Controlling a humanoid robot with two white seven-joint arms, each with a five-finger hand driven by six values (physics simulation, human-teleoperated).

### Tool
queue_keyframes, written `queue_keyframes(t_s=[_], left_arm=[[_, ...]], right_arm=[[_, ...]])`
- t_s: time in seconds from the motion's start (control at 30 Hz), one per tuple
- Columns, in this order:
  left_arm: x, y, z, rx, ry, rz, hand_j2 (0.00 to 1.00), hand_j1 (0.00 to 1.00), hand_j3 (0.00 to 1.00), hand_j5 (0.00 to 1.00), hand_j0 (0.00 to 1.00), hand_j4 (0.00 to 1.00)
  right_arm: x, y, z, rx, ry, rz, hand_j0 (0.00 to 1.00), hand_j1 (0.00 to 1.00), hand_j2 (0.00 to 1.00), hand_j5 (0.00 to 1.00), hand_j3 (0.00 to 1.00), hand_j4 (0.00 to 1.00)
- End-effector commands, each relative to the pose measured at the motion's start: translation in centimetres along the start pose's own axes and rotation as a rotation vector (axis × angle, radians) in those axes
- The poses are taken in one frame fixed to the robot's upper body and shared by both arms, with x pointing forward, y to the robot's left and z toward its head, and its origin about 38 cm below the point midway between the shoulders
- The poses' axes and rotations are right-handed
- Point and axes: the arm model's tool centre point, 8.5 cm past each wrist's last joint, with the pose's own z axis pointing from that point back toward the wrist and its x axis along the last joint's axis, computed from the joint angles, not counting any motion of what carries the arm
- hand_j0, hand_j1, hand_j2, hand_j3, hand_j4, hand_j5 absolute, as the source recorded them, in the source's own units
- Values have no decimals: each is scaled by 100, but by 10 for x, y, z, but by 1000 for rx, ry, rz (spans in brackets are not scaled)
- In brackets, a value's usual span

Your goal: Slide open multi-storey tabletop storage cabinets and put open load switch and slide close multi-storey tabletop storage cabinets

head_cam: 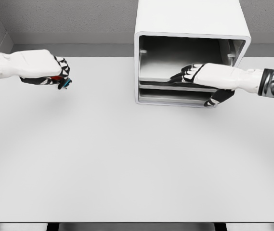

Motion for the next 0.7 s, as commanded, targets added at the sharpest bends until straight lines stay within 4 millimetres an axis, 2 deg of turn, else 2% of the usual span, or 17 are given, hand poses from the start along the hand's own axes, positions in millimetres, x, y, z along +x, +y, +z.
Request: queue_keyframes(t_s=[0.0,0.1,0.2,0.37,0.43,0.47,0.67], left_arm=[[38,27,16,45,-92,-87,27,27,27,27,27,27],[49,34,20,73,-138,-76,27,27,27,27,27,27],[60,42,20,97,-177,-82,27,27,27,27,27,27],[70,53,18,147,-233,-59,27,27,27,27,27,27],[68,64,22,173,-235,-65,27,27,27,27,27,27],[69,74,23,193,-242,-73,27,27,27,27,27,27],[86,113,6,294,-321,-122,28,28,28,28,28,28]], right_arm=[[14,-6,0,-2,-48,39,100,100,100,100,100,100],[17,0,6,3,-48,32,100,100,100,100,100,100],[31,9,7,20,-77,43,100,100,100,100,100,100],[29,9,14,30,-62,47,100,100,100,100,100,100],[27,6,24,21,-42,54,100,100,100,100,100,100],[33,6,26,7,-52,60,100,100,100,100,100,100],[37,2,36,-4,-45,76,100,100,100,100,100,100]])
